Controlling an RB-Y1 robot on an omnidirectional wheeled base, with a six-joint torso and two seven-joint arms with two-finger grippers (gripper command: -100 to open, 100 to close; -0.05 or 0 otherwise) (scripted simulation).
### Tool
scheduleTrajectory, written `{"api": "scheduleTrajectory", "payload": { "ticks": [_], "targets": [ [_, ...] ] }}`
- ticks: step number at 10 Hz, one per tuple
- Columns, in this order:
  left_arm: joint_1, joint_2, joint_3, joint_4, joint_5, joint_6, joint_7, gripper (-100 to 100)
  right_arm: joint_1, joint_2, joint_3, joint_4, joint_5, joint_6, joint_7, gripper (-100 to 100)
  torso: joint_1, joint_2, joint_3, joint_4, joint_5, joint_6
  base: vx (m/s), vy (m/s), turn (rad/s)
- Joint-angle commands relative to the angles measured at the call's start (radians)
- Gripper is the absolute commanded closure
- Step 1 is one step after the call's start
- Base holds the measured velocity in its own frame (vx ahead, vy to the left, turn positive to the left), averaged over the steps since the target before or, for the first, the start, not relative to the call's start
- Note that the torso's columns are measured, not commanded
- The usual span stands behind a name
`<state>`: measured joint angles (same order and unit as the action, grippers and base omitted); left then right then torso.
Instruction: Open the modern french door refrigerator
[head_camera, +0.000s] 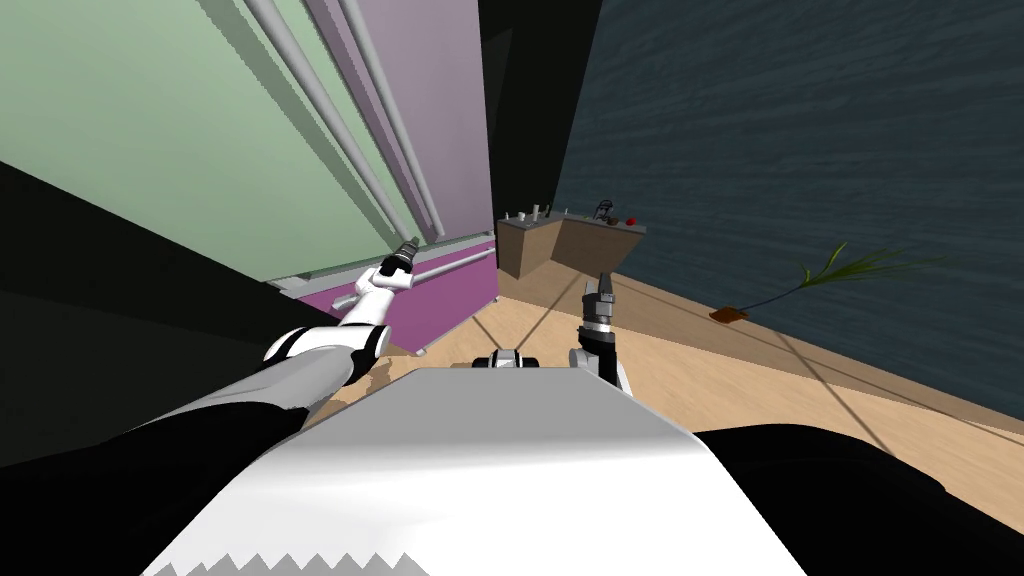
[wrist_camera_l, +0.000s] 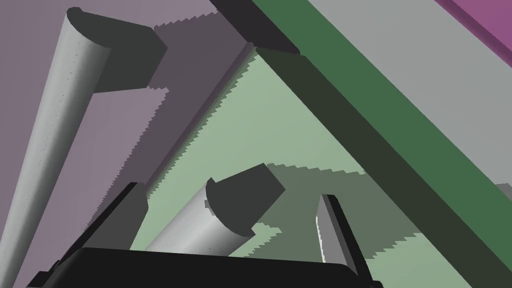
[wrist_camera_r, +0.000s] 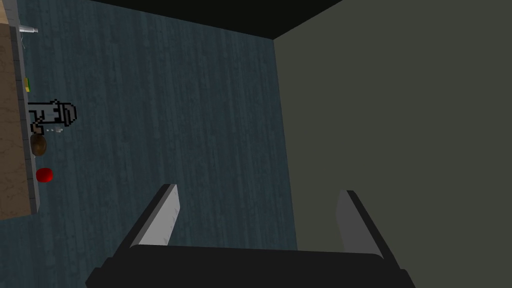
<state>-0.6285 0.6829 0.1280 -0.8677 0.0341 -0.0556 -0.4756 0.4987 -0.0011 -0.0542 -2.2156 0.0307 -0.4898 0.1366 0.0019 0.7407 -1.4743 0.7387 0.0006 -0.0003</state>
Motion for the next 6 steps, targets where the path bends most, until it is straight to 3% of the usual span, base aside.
{"api": "scheduleTrajectory", "payload": {
  "ticks": [1, 2, 3, 4, 6],
  "targets": [
    [0.0, 0.0, 0.0, 0.0, 0.0, 0.0, 0.0, 100, 0.0, 0.0, 0.0, 0.0, 0.0, 0.0, 0.0, 0, 0.0, 0.0, 0.0, 0.0, 0.0, 0.0, 0.0, 0.0, 0.0],
    [-0.004, -0.002, -0.023, -0.009, 0.004, 0.001, 0.009, 100, 0.0, 0.0, 0.0, 0.0, 0.0, 0.0, 0.0, 0, -0.001, -0.001, -0.001, 0.0, 0.0, 0.0, -0.076, 0.049, -0.101],
    [-0.009, -0.004, -0.046, -0.019, 0.008, 0.002, 0.018, 100, 0.0, 0.0, 0.0, 0.0, 0.0, 0.0, 0.0, 0, 0.003, -0.001, -0.001, 0.0, 0.0, 0.001, -0.196, 0.14, -0.18],
    [-0.009, -0.004, -0.046, -0.019, 0.008, 0.002, 0.018, 100, -0.001, 0.0, 0.0, 0.0, 0.0, 0.0, 0.0, 0, 0.005, 0.003, 0.001, 0.001, 0.001, 0.001, -0.209, 0.144, -0.091],
    [-0.017, -0.008, -0.092, -0.037, 0.016, 0.004, 0.037, 100, -0.001, 0.0, 0.0, 0.0, 0.0, 0.0, 0.0, 0, -0.001, 0.0, 0.0, 0.0, 0.0, 0.0, -0.217, 0.164, -0.126]
  ]
}}
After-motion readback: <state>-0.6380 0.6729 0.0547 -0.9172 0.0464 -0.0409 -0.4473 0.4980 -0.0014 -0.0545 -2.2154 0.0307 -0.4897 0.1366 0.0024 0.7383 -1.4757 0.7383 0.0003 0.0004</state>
